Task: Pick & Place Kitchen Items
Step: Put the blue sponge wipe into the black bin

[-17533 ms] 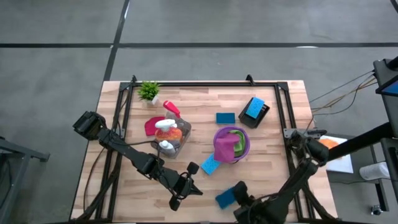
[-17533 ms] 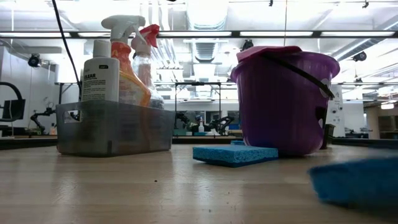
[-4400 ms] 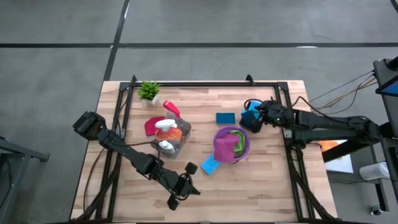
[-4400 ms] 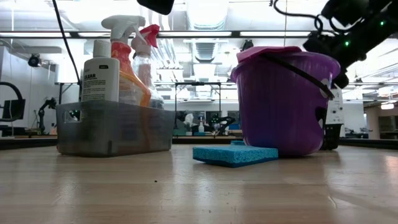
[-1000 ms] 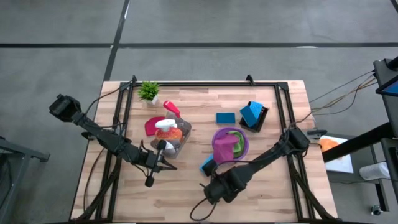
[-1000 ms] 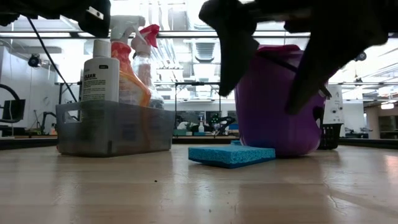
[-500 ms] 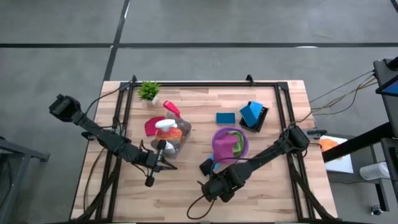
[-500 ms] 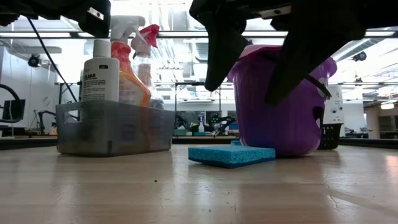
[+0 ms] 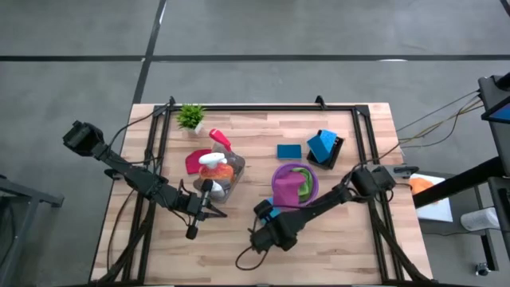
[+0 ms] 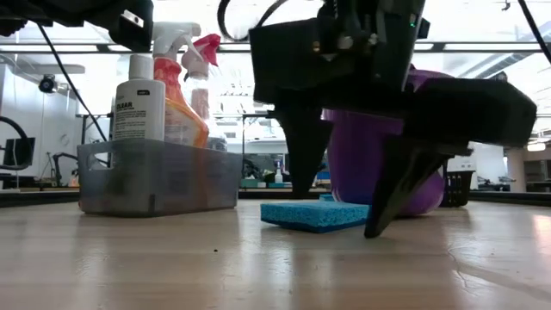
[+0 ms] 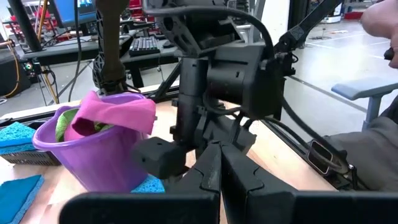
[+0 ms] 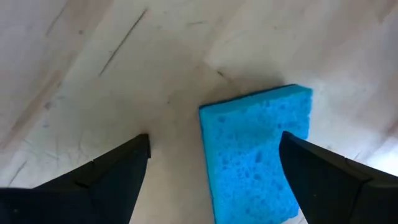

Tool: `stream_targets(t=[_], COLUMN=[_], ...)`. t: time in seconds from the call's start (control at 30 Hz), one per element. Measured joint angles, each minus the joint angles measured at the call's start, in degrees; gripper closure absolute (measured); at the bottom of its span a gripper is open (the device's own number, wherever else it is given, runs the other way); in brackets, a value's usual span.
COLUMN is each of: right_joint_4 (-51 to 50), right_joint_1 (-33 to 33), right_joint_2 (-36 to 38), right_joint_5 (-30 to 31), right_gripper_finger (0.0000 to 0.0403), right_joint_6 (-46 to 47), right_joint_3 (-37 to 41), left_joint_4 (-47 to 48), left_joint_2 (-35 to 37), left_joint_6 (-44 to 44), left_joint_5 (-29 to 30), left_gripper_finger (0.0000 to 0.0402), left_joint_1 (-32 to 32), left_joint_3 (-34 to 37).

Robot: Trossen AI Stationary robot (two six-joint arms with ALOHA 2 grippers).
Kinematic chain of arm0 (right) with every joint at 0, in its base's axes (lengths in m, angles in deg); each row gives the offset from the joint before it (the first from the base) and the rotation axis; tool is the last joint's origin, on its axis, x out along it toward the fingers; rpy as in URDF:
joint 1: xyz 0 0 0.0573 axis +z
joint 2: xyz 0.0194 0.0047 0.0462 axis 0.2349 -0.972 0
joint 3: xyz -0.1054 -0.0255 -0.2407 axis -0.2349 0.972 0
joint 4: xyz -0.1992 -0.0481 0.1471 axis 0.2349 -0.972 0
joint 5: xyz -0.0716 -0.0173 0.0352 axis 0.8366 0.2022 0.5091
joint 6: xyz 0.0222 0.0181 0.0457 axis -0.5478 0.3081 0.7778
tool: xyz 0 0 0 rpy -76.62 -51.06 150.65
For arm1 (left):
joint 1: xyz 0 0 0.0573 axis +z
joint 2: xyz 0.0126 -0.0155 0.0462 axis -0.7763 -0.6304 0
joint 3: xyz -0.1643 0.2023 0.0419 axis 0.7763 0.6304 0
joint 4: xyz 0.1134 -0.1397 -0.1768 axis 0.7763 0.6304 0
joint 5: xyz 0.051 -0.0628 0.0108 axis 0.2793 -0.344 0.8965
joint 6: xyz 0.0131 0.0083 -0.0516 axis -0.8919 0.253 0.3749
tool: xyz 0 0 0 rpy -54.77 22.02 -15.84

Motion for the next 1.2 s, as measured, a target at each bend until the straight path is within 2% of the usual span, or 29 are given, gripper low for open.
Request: stream_targets(t=[0.13, 0.23, 0.87, 1.2], right_joint_4=[0.0, 0.0, 1.9, -1.5], right_joint_1=[-1.1, -1.4, -1.4, 2.2], right_joint_2=[-0.5, -0.5, -0.7, 0.3], right_joint_5=[-0.2, -0.8, 0.3, 0.7], right_gripper_finger=[0.0053, 0.0073, 0.0374, 0.0385], right_joint_6=[0.5, 0.6, -3.0, -4.9], right_joint_3=[-0.1, -0.1, -0.1, -2.5], left_joint_4=[0.1, 0.2, 0.2, 0.4], left_joint_2=[0.0, 0.0, 0.0, 0.0], left_joint_6=[0.0, 0.0, 0.1, 0.1], left_joint_5=[0.0, 0.0, 0.0, 0.0], left_gripper_finger=[0.0401, 0.0401, 0.0401, 0.0401], left_joint_1=[0.0, 0.0, 0.0, 0.0], left_joint_3=[0.0, 0.0, 0.0, 0.0])
